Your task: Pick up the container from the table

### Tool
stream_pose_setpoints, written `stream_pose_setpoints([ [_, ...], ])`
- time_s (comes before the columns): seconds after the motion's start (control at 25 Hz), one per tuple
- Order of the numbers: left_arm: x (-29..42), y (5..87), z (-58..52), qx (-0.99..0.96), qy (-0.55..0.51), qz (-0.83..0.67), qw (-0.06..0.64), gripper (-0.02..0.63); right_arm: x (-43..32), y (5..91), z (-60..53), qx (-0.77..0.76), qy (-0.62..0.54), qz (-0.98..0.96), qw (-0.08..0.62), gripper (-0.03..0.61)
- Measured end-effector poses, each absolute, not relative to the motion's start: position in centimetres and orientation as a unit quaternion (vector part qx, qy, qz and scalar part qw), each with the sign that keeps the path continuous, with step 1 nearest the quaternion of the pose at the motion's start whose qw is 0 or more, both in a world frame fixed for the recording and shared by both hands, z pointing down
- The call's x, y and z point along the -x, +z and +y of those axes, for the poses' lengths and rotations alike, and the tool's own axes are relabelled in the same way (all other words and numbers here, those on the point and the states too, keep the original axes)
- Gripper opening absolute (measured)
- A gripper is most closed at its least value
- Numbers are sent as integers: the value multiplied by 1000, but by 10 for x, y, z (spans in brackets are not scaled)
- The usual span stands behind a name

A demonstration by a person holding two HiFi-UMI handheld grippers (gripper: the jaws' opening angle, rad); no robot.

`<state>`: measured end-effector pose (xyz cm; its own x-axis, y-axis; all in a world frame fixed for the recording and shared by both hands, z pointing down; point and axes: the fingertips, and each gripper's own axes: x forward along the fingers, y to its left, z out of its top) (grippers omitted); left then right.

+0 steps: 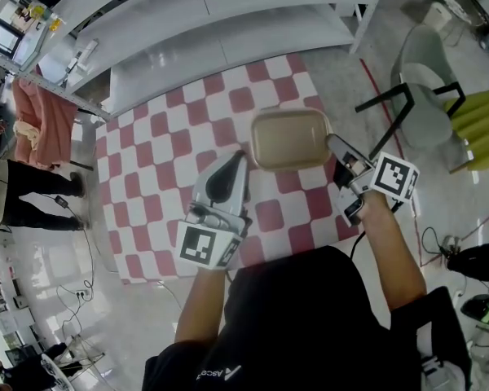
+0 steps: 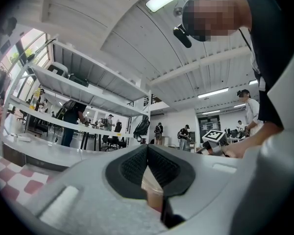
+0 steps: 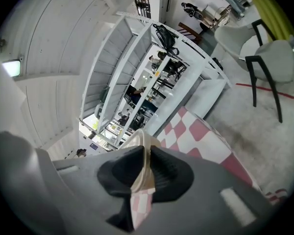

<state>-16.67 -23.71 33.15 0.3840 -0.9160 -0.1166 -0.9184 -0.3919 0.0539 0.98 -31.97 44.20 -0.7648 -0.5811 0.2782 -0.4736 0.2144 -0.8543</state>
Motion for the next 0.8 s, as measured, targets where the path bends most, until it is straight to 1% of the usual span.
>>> stream_pose_setpoints([
  [0.32, 169, 330, -231, 828, 64, 557, 11, 11, -13, 442, -315, 350, -526, 774, 39, 46],
  [0.64, 170, 328, -226, 828, 68, 557, 13, 11, -6, 433, -314, 331, -518, 787, 54, 46],
  [0.8, 169, 329, -224, 828, 68, 557, 13, 11, -10, 436, -312, 344, -518, 782, 46, 46],
])
